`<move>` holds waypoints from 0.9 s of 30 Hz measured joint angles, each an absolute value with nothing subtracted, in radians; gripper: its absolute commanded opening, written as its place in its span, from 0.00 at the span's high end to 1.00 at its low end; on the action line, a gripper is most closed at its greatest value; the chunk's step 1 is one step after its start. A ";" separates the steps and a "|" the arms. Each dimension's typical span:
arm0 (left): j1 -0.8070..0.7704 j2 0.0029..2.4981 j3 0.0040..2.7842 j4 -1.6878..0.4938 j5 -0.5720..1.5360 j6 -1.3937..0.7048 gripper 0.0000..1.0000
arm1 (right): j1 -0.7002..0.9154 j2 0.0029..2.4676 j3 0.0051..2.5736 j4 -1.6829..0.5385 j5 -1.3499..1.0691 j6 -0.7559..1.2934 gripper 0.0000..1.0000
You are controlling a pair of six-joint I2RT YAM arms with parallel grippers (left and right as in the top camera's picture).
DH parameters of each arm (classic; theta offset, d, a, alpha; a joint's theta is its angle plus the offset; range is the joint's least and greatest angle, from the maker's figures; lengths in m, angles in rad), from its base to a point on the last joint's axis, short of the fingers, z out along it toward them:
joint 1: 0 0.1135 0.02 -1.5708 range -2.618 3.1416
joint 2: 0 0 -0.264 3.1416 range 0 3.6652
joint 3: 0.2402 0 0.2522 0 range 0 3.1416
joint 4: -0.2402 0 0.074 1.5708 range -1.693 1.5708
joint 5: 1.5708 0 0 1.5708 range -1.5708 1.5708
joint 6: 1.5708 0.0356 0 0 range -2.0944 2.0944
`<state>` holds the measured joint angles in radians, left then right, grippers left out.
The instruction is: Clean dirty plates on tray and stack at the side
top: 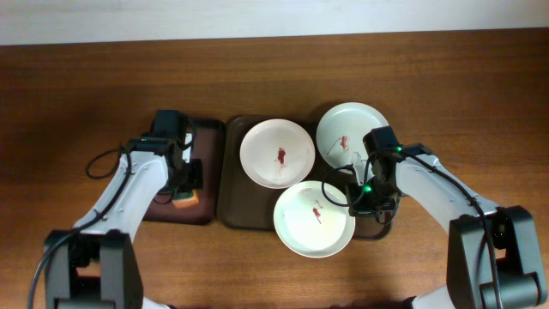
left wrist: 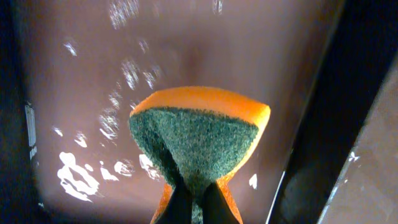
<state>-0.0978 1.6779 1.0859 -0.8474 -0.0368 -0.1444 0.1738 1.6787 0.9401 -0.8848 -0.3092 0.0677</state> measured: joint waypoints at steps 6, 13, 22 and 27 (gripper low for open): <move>-0.098 1.710 1.082 -0.879 -0.010 -0.188 1.00 | 0.174 1.679 0.940 -0.885 -0.309 0.068 0.96; -0.098 1.710 1.011 -0.877 -0.006 -0.229 1.00 | 0.174 1.679 0.940 -0.885 -0.309 0.068 0.96; -0.098 1.710 1.011 -0.909 0.065 -0.257 1.00 | 0.174 1.679 0.940 -0.885 -0.309 0.068 0.96; -0.098 1.710 1.011 -0.930 0.072 -0.259 1.00 | 0.174 1.679 0.940 -0.885 -0.309 0.068 0.96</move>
